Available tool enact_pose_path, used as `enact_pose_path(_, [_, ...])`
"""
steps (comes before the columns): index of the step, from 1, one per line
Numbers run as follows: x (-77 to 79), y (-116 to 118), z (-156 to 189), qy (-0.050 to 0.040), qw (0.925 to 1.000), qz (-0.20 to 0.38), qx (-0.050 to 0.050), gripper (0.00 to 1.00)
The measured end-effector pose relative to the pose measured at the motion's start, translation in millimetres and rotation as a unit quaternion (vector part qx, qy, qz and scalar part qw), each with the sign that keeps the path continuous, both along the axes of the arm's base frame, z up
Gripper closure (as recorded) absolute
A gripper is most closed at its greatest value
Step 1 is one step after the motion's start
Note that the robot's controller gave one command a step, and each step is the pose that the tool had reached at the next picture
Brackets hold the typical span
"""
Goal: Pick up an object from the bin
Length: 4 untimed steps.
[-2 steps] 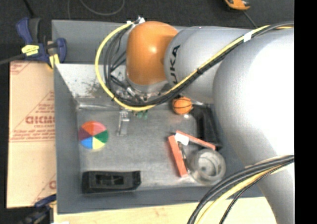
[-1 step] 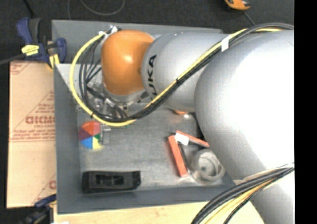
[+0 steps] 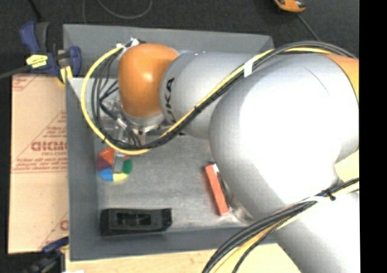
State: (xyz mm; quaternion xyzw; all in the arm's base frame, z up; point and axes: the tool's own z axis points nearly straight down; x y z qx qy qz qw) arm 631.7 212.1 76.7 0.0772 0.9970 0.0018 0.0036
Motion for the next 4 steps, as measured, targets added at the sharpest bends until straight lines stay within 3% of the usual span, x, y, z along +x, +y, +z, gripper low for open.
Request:
enact_pose_path(1, [-23.7, 19.1, -5.6, 0.002, 0.9957, 0.093, -0.002, 1.0])
enact_pose_path(4, [-24.8, 18.4, 10.7, 0.0046, 0.9957, 0.092, -0.002, 1.0])
